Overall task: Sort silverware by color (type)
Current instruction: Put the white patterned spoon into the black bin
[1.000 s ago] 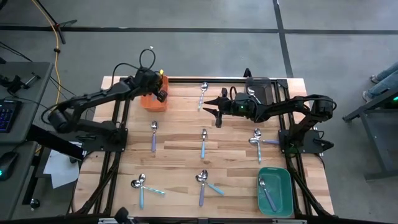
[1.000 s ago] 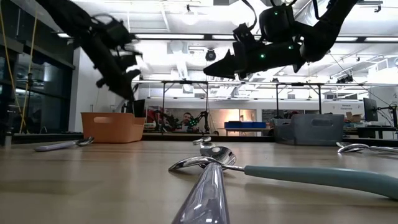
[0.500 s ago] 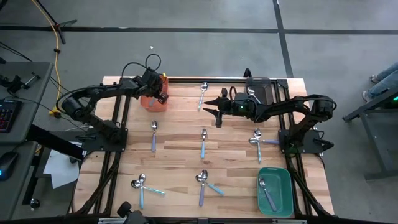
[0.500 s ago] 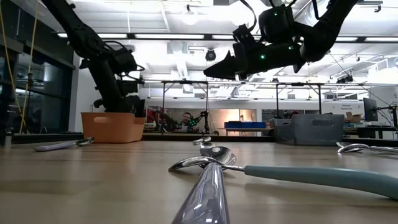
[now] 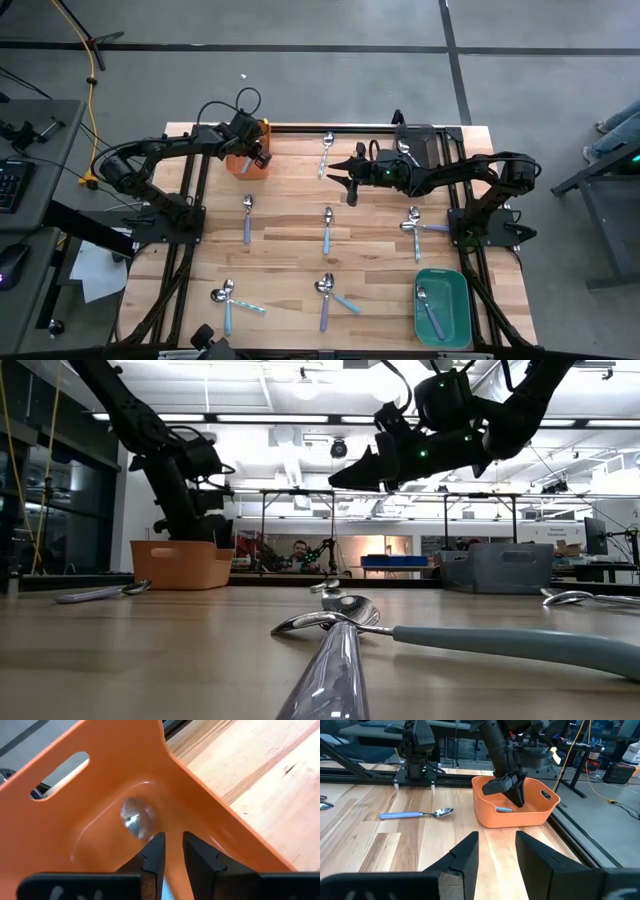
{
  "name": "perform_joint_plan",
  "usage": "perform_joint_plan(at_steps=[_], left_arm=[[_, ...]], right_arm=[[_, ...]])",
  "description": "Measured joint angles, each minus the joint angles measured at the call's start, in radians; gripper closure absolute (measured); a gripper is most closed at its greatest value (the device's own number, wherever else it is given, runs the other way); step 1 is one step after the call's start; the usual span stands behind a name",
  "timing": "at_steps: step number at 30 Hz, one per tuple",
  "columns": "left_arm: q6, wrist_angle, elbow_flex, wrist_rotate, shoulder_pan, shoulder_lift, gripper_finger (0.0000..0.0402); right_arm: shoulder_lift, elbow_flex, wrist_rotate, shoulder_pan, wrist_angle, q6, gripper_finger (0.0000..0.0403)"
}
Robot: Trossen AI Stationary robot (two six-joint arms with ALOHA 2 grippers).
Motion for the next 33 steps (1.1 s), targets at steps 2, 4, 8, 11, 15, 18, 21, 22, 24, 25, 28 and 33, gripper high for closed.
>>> perform_joint_plan(at_steps=[2,4,8,11,15,18,21,22,24,25,28,33], left_arm=[[0.009,-0.002,0.000,0.000,0.000,0.000,0.0336],[0.020,-0.006,0.000,-0.002,0.000,-0.009,0.0336],[0.027,-0.001,-0.006,-0.024,-0.019,-0.048,0.0345],[0.027,0.026,-0.022,-0.082,-0.055,-0.099,0.0358],[0.023,0.084,-0.064,-0.155,-0.120,-0.194,0.0376],[0.038,0.185,-0.119,-0.161,-0.170,-0.270,0.0386],[0.070,0.281,-0.180,-0.160,-0.221,-0.339,0.0391],[0.081,0.311,-0.201,-0.159,-0.240,-0.361,0.0392],[0.095,0.381,-0.245,-0.157,-0.278,-0.397,0.0394],[0.096,0.414,-0.267,-0.150,-0.296,-0.413,0.0394],[0.095,0.524,-0.327,-0.077,-0.341,-0.448,0.0394],[0.089,0.697,-0.415,0.030,-0.400,-0.460,0.0394]], right_arm=[[0.000,0.000,0.000,0.000,0.000,-0.002,0.0289],[0.000,0.000,0.000,0.000,0.000,-0.006,0.0289],[0.000,0.000,0.001,0.000,0.000,-0.008,0.0289],[0.000,0.000,0.001,0.000,0.000,-0.008,0.0289],[0.000,0.000,0.014,0.000,0.000,-0.008,0.0289],[0.000,0.000,0.015,0.000,0.000,-0.008,0.0289],[0.000,0.000,0.015,0.000,0.000,-0.008,0.0289],[0.000,0.000,0.020,0.000,0.000,-0.008,0.0289],[0.000,0.000,0.052,0.000,-0.003,0.006,0.0289],[0.000,0.000,0.074,0.000,-0.009,0.020,0.0289],[0.000,0.000,0.129,0.000,-0.044,0.043,0.0289],[0.000,0.000,0.155,0.000,-0.122,0.079,0.0289]])
